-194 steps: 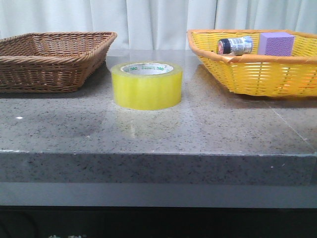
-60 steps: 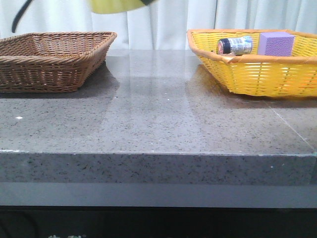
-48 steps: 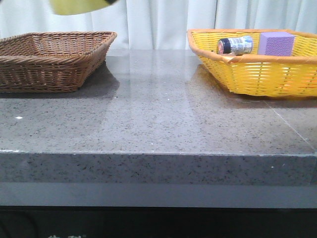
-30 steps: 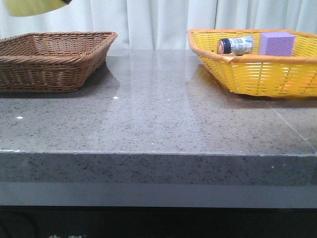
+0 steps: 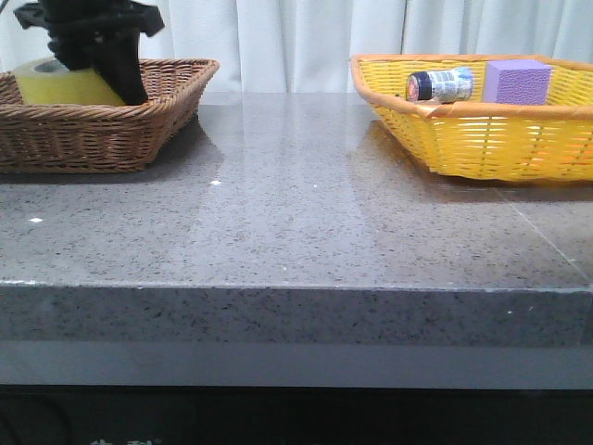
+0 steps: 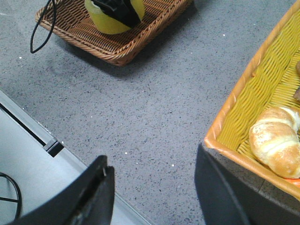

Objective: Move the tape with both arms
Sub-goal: 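Lower the tape into the brown basket and open the left gripper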

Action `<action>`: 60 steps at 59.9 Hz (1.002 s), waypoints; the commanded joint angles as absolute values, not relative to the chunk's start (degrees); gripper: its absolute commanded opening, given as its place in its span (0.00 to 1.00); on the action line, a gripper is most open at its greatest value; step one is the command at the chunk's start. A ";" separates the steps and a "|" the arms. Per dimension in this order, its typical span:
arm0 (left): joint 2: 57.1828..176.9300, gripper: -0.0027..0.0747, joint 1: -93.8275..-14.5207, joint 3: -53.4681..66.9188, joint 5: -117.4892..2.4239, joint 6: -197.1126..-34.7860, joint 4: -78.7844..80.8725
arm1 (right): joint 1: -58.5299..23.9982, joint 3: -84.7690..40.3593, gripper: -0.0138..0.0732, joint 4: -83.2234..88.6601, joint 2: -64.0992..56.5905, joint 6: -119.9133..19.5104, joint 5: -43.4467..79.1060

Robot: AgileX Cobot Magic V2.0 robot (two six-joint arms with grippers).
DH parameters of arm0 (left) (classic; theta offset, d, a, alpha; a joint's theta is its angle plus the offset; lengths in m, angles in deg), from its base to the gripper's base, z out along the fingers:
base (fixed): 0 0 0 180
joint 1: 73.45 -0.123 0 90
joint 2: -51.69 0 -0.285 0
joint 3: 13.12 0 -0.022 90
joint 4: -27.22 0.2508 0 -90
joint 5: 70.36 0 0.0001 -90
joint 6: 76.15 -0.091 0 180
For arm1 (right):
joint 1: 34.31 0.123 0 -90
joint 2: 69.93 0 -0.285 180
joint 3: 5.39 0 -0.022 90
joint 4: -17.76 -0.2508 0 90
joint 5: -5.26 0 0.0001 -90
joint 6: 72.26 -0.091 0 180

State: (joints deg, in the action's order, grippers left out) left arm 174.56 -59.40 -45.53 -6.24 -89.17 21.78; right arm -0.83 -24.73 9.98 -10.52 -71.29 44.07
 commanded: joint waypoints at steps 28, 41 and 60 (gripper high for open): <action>165.90 0.54 -59.45 -47.55 -6.61 -88.47 19.96 | -1.03 -23.24 0.63 9.32 -11.17 -71.26 40.06; 157.16 0.54 -59.45 -47.55 -4.60 -88.47 14.73 | -1.03 -23.24 0.63 9.32 -11.17 -71.26 40.06; 140.40 0.54 -49.85 -33.72 -7.57 -88.58 15.51 | -1.03 -23.24 0.63 9.32 -11.17 -71.26 40.06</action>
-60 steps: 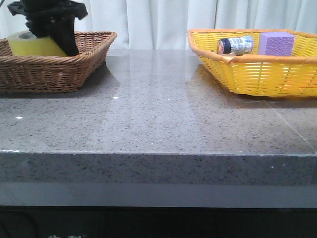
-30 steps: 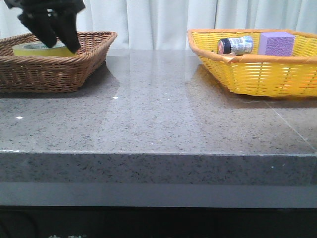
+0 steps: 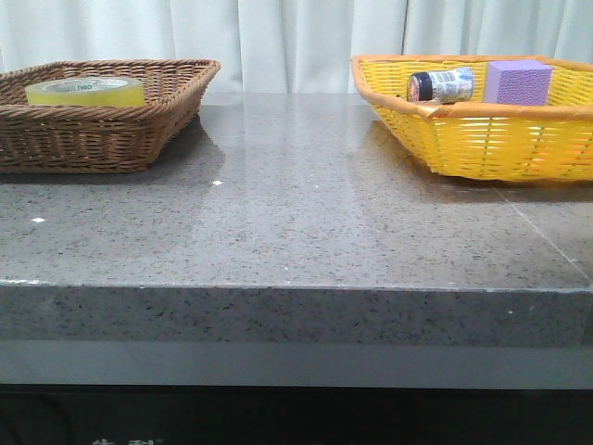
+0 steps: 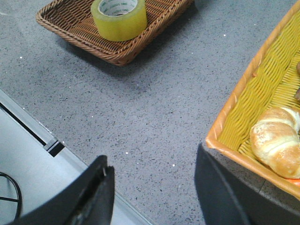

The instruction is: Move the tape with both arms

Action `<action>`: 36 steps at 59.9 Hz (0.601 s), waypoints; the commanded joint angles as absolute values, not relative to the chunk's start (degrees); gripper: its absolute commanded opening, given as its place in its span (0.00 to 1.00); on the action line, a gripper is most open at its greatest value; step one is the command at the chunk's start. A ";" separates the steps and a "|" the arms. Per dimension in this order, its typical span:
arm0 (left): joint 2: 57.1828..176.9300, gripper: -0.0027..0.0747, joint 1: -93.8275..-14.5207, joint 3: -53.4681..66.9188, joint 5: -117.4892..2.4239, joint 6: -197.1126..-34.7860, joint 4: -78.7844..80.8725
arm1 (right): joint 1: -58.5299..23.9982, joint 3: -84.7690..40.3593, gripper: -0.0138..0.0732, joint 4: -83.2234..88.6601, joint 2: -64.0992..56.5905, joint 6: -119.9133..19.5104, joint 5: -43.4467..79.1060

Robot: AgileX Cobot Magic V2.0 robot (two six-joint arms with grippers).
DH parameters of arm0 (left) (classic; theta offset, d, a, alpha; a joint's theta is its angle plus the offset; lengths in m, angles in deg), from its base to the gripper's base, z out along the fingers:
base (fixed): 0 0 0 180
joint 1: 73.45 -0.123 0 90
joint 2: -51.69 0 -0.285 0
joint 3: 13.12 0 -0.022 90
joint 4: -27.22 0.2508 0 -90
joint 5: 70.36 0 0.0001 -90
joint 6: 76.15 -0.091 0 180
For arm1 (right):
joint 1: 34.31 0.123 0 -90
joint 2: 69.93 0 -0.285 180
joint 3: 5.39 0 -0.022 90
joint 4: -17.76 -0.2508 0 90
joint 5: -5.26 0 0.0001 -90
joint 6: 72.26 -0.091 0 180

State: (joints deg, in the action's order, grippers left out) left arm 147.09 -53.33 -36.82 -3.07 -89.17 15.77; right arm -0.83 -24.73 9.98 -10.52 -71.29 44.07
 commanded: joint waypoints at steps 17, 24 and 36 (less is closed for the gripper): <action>125.90 0.53 -40.21 -14.27 -15.43 -83.77 19.84 | -1.03 -23.24 0.63 9.32 -11.17 -71.26 40.06; 120.37 0.53 -38.80 -6.26 -18.36 -78.37 24.74 | -1.03 -23.24 0.63 9.21 -11.17 -71.26 39.83; 112.47 0.53 -38.80 4.77 -27.19 -73.78 26.15 | -1.03 -23.24 0.63 8.65 -11.17 -71.26 40.65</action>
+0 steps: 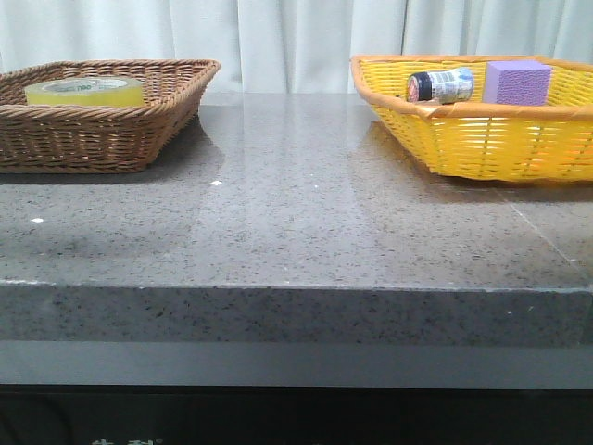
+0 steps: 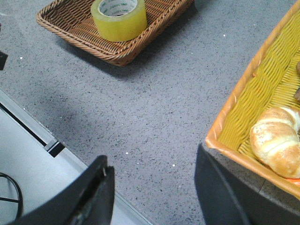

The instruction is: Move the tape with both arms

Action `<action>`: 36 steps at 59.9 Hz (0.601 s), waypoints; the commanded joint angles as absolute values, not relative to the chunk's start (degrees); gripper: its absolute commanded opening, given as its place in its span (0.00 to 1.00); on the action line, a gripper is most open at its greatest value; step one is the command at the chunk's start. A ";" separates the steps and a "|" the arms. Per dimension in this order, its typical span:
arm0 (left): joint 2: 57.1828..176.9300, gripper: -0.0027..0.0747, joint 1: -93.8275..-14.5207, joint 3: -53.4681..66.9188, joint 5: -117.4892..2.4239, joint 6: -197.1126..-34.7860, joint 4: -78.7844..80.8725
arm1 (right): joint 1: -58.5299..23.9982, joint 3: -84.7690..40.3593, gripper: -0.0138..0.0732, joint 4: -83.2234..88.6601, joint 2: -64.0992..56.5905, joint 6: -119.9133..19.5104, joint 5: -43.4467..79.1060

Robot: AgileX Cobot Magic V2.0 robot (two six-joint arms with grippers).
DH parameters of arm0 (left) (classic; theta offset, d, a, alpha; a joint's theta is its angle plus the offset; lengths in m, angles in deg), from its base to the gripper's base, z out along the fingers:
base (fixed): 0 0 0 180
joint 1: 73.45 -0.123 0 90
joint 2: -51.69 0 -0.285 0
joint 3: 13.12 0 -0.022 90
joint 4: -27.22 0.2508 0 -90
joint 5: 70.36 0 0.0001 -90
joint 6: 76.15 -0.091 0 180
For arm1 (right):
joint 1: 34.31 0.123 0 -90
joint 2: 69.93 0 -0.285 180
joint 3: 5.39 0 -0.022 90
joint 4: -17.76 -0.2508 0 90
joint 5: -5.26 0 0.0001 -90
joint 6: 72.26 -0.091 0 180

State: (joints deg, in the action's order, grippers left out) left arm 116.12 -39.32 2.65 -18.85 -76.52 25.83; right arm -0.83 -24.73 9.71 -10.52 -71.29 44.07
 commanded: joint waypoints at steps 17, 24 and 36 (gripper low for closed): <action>107.12 0.53 -38.80 11.43 -33.67 -73.67 26.15 | -1.03 -23.24 0.63 8.59 -11.17 -71.26 41.87; 107.12 0.49 -38.80 11.43 -33.67 -73.67 26.15 | -1.03 -23.24 0.59 8.59 -11.17 -71.26 42.00; 107.12 0.18 -38.80 11.43 -33.67 -73.67 26.15 | -1.03 -23.24 0.24 8.59 -11.17 -71.26 42.13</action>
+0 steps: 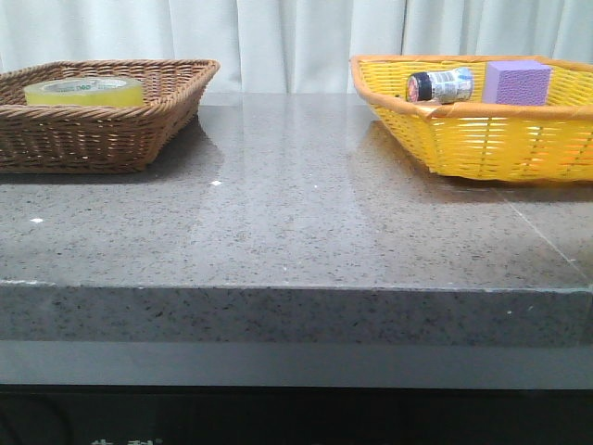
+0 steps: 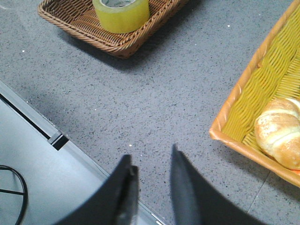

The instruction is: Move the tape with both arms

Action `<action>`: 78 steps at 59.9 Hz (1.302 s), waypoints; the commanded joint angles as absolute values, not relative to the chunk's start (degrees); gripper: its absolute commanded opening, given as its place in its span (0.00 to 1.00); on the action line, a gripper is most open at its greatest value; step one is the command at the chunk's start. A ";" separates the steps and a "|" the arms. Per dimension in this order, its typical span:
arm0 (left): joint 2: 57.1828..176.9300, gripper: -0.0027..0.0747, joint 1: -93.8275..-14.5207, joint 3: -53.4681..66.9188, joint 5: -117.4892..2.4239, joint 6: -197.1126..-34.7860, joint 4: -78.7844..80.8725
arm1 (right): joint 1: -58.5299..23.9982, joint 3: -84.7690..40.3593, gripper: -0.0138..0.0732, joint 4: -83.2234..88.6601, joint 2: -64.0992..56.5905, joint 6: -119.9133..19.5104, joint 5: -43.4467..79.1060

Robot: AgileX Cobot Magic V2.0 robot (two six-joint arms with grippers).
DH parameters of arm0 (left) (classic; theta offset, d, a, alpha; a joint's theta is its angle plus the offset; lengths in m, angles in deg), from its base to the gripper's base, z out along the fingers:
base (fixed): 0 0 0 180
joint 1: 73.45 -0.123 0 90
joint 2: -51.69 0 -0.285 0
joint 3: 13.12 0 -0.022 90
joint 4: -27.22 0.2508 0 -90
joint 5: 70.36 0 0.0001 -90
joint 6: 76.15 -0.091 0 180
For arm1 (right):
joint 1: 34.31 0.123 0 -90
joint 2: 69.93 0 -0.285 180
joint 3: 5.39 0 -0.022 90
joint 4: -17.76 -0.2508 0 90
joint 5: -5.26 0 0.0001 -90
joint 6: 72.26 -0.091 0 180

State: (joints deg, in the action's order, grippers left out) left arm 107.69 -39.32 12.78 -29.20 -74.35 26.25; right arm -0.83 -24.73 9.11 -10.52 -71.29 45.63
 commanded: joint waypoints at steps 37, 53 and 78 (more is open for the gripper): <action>110.91 0.01 -38.80 11.43 -33.79 -73.67 26.15 | -1.03 -23.24 0.08 8.54 -11.17 -71.26 42.13; 103.41 0.01 -42.41 16.92 -37.17 -73.67 27.77 | -1.03 -23.24 0.08 8.54 -11.17 -71.26 42.08; 74.84 0.01 -61.72 42.49 -53.09 -73.67 26.74 | -1.03 -23.24 0.08 8.54 -11.17 -71.26 42.08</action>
State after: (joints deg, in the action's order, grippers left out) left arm 78.87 -59.39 40.21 -46.66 -74.26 27.66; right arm -0.83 -24.73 9.11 -10.52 -71.29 45.84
